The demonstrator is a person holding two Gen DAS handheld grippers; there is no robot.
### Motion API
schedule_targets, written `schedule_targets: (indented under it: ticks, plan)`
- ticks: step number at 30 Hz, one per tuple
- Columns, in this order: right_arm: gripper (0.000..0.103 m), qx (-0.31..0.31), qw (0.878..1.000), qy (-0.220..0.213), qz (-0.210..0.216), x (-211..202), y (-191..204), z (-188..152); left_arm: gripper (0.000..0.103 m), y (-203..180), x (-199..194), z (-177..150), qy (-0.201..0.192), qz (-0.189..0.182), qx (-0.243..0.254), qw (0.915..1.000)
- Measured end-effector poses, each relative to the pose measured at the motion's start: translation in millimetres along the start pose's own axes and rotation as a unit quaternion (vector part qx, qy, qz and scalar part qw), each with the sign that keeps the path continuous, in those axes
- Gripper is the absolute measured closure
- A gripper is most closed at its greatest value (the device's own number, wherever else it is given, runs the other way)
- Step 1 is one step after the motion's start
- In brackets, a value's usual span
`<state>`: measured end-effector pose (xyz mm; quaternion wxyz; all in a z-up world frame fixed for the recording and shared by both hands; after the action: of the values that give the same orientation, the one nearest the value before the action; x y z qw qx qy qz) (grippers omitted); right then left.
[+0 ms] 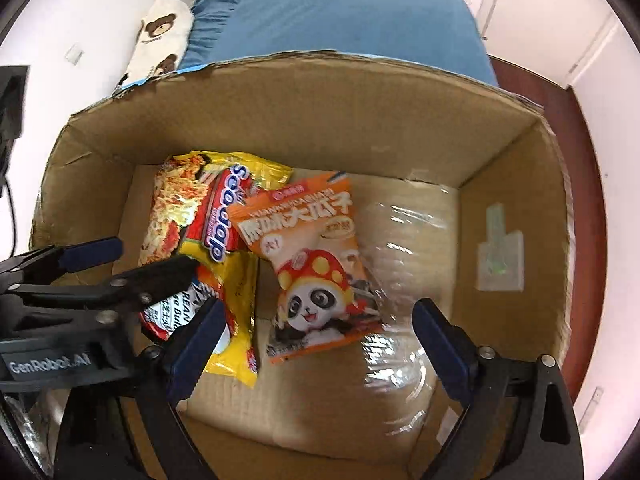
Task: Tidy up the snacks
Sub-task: 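Open both tools to drop the noodle pack and seed bag into the box, then grasp the clear snack packet with left tool while right tool grasps red sausage packet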
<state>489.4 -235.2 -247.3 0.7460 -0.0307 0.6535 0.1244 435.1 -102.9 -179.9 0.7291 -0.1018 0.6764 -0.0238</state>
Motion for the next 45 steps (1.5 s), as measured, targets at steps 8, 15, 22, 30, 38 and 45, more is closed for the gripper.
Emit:
schedule_targets:
  ticks: [8, 15, 22, 30, 38, 45]
  plan:
    - [0.007, 0.021, 0.999, -0.027, -0.020, -29, 16, -38, 0.011, 4, -37, -29, -0.051, 0.013, 0.011, 0.9985]
    - [0.007, 0.027, 0.997, -0.069, -0.034, -71, 28, -76, 0.011, 5, -80, -60, -0.104, 0.017, 0.024, 0.9942]
    - [0.007, 0.034, 0.992, -0.115, -0.035, -127, 26, -116, 0.011, 6, -118, -96, -0.140, 0.011, 0.033, 0.9896]
    - [0.007, 0.032, 0.988, -0.148, -0.029, -165, 43, -153, 0.011, 9, -151, -133, -0.172, 0.003, 0.033, 0.9845]
    - [0.007, 0.060, 0.987, -0.150, 0.012, -178, 51, -200, 0.011, 32, -164, -185, -0.177, 0.002, 0.019, 0.9840]
    - [0.007, 0.125, 0.986, -0.099, 0.046, -134, 45, -272, 0.011, 86, -107, -248, -0.118, 0.071, 0.015, 0.9904]
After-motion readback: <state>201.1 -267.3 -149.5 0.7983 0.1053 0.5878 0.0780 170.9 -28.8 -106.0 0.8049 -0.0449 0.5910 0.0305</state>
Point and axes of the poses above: each gripper's, at about its wrist camera, not at the fingertips, and x roughly the way its jaws point, y to its left, z to its top, the point moved 2 cm from there along x, roughly the way its jaws point, and after that the axes turned 5 degrees about -x, right-handed, at the moved point
